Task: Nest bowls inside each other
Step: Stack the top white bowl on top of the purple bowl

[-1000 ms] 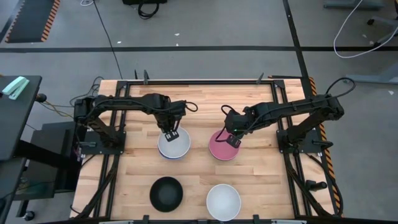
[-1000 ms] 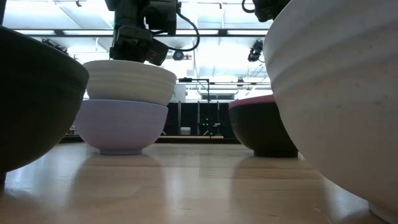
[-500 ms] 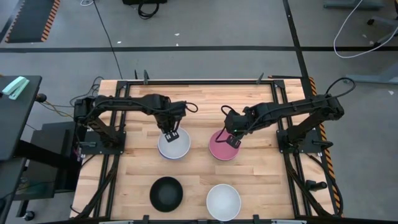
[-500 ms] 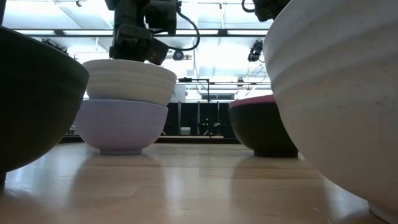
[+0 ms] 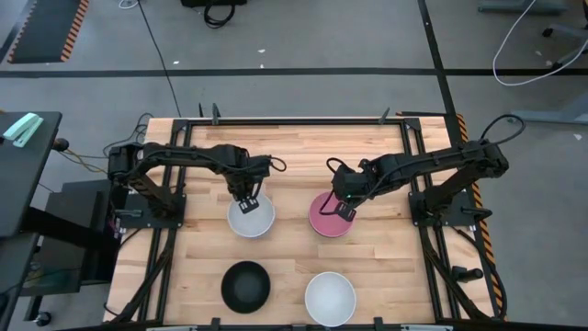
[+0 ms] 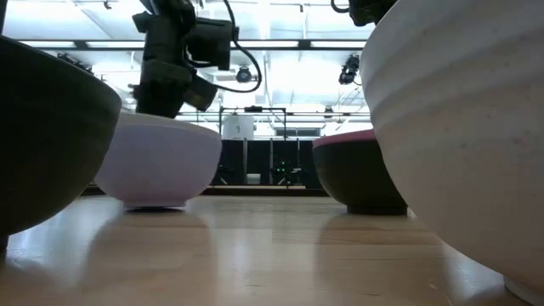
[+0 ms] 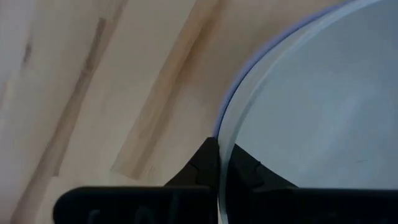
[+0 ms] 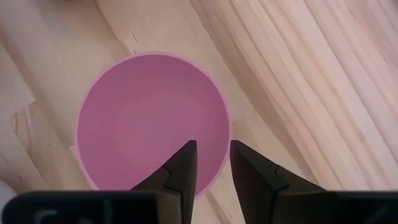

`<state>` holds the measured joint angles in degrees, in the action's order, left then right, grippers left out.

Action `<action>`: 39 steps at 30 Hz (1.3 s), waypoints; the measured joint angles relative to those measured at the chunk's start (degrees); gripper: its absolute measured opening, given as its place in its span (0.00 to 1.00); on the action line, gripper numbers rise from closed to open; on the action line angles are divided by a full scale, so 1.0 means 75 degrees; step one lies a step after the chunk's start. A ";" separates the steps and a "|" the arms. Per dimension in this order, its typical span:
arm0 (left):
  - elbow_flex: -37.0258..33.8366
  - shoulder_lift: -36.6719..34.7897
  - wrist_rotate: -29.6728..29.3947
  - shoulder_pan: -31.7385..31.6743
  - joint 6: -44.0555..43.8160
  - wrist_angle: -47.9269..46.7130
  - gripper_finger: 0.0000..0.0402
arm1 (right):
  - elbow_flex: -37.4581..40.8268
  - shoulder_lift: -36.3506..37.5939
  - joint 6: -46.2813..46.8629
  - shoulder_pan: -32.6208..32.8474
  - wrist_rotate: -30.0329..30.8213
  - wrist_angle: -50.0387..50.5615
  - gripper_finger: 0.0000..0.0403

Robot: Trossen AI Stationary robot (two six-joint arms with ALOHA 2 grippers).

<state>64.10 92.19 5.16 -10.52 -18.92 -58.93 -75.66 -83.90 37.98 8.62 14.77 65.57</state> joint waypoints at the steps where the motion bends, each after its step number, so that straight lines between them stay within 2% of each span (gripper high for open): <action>1: 0.0003 -0.0001 -0.0035 -0.0007 0.0006 0.0121 0.02 | 0.0000 0.0000 0.0000 -0.0003 0.0012 -0.0017 0.26; 4: 0.0003 -0.0001 -0.0005 -0.0006 -0.0001 0.0268 0.03 | 0.0000 0.0000 0.0000 0.0000 0.0020 -0.0096 0.26; 12: 0.0003 -0.0001 0.0326 -0.0004 -0.0001 0.0404 0.21 | 0.0000 0.0000 0.0003 0.0000 0.0017 -0.0104 0.26; 17: 0.0179 -0.0001 0.0803 -0.0004 -0.0002 0.0465 0.28 | 0.0000 0.0000 0.0003 0.0000 0.0003 -0.0139 0.26; 24: 0.0535 -0.0001 0.0861 -0.0004 -0.0023 0.0368 0.36 | 0.0000 0.0000 0.0009 0.0000 -0.0006 -0.0136 0.26; 31: 0.1036 -0.0008 0.0841 -0.0004 0.0067 -0.0729 0.43 | 0.0455 0.0003 0.0362 0.0250 -0.0295 -0.0125 0.26; 39: 0.1008 -0.0766 0.0306 -0.0003 -0.0298 -0.1792 0.43 | 0.0957 0.0003 0.0736 0.0680 -0.0351 -0.0150 0.26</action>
<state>71.66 86.44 7.46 -10.54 -21.16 -72.37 -68.48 -83.88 43.50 13.73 12.13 64.45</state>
